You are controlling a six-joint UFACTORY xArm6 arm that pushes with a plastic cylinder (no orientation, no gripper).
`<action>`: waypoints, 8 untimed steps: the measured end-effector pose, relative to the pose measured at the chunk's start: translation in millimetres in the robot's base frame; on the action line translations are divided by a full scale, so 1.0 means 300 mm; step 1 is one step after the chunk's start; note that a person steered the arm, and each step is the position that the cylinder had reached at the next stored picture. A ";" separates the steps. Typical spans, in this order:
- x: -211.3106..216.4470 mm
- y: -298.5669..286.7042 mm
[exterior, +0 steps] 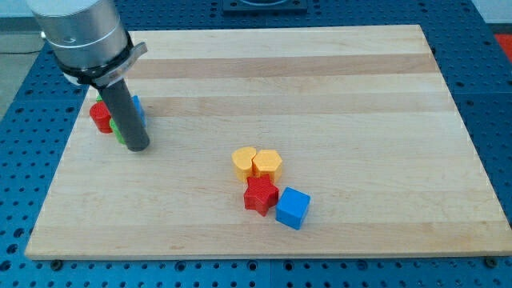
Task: Push the yellow blocks towards left
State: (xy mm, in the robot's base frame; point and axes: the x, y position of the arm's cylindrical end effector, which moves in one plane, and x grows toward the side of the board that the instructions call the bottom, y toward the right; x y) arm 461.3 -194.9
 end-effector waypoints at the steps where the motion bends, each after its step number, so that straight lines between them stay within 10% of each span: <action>1: -0.018 -0.007; 6: 0.035 0.877; 8: 0.225 0.823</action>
State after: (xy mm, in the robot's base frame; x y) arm 528.9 52.2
